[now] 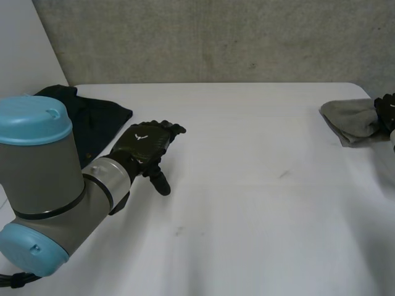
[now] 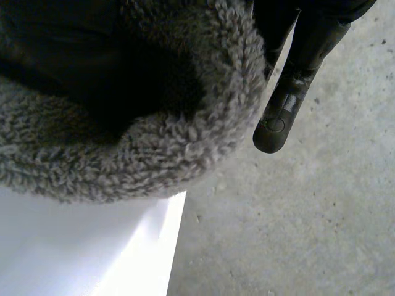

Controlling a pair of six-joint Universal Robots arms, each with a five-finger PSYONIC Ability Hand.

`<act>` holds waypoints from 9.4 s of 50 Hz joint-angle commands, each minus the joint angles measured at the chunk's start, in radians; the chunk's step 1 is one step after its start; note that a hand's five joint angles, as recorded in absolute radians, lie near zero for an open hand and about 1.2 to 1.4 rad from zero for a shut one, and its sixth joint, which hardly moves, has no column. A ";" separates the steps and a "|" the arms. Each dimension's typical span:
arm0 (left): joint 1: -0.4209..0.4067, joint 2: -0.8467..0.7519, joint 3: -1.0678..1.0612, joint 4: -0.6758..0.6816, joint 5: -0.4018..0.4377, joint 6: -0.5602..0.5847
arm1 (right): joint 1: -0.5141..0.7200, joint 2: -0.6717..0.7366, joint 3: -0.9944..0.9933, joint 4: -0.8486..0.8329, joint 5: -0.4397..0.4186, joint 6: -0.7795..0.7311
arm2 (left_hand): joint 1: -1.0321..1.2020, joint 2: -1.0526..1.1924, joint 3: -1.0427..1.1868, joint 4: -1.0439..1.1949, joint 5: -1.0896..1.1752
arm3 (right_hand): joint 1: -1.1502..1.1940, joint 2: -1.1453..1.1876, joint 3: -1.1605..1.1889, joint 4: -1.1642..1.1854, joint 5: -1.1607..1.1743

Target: Fold the laundry.

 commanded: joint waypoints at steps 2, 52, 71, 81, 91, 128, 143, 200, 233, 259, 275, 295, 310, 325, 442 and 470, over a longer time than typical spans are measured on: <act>-0.006 -0.001 0.002 0.000 -0.001 0.000 | -0.019 0.001 0.057 0.002 -0.005 -0.048 | 0.016 -0.015 -0.031 -0.026 -0.042 | 0.499 0.239 0.222 0.209 0.286; 0.130 0.155 -0.018 0.017 0.007 0.000 | 0.104 -0.830 0.545 0.322 0.189 -0.039 | 0.016 -0.015 -0.031 -0.026 -0.042 | -0.723 -0.982 -1.000 -1.013 -0.936; 0.509 -0.071 0.083 0.160 0.036 0.348 | 0.675 -1.157 1.450 -0.017 -0.109 0.242 | 0.016 -0.015 -0.031 -0.026 -0.042 | -0.723 -0.982 -1.000 -1.013 -0.936; 0.597 -0.267 0.164 0.158 0.030 0.598 | 0.709 -1.148 1.646 -0.063 -0.097 0.187 | 0.016 -0.015 -0.031 -0.026 -0.042 | -0.723 -0.982 -1.000 -1.013 -0.936; 0.640 -0.428 0.258 0.161 0.022 0.681 | 0.704 -1.156 1.700 -0.106 -0.095 0.184 | 0.017 -0.014 -0.030 -0.025 -0.041 | -0.723 -0.982 -1.000 -1.013 -0.936; -0.177 -0.058 -0.003 0.069 -0.059 0.066 | 0.405 -1.286 1.617 -0.096 0.011 0.233 | 1.223 1.193 1.177 1.182 1.165 | -0.723 -0.982 -1.000 -1.013 -0.936; 0.038 0.028 0.014 0.038 -0.073 0.081 | 0.425 -1.260 1.628 -0.084 0.003 0.227 | 0.028 -0.002 -0.018 -0.013 -0.030 | -0.723 -0.982 -1.000 -1.013 -0.936; 0.095 0.034 0.067 0.054 -0.094 0.296 | 0.620 -1.329 1.435 0.408 -0.042 -0.045 | 1.238 1.207 1.191 1.196 1.180 | 0.499 0.239 0.222 0.209 0.286; 0.034 0.097 0.039 0.051 -0.294 0.210 | 0.827 -0.852 1.013 0.269 0.213 0.514 | 0.081 0.051 0.035 0.039 0.023 | 0.499 0.239 0.222 0.209 0.286; -0.192 0.161 -0.293 -0.175 -0.291 -0.120 | 0.833 -0.714 0.889 0.276 0.314 0.610 | 0.128 0.098 0.082 0.086 0.070 | 0.499 0.239 0.222 0.209 0.286; -0.238 -0.021 -0.218 -0.112 -0.314 -0.121 | 0.828 -0.729 0.903 0.282 0.314 0.630 | 0.131 0.101 0.085 0.089 0.073 | 0.499 0.239 0.222 0.209 0.286; -0.181 0.124 -0.005 -0.121 -0.395 -0.039 | 0.768 -1.028 0.959 0.526 0.274 0.125 | 1.238 1.207 1.191 1.196 1.180 | 0.499 0.239 0.222 0.209 0.286; 0.001 0.313 0.046 -0.127 -0.245 0.134 | 0.735 -1.243 0.880 0.812 0.207 -0.218 | 1.238 1.207 1.191 1.196 1.180 | 0.499 0.239 0.222 0.209 0.286; 0.014 -0.174 0.308 -0.121 -0.243 0.146 | 0.729 -0.880 0.762 0.780 0.139 -0.287 | 1.238 1.207 1.191 1.196 1.180 | 0.283 0.023 0.006 -0.007 0.070; 0.069 -0.175 0.379 0.545 -0.179 0.456 | 0.567 -0.824 0.516 0.051 0.103 0.311 | 1.238 1.207 1.191 1.196 1.180 | 0.499 0.239 0.222 0.209 0.286; -0.029 0.133 -0.256 -0.087 -0.194 0.459 | 0.488 -1.163 1.306 0.581 0.080 -0.132 | 1.238 1.207 1.191 1.196 1.180 | 0.499 0.239 0.222 0.209 0.286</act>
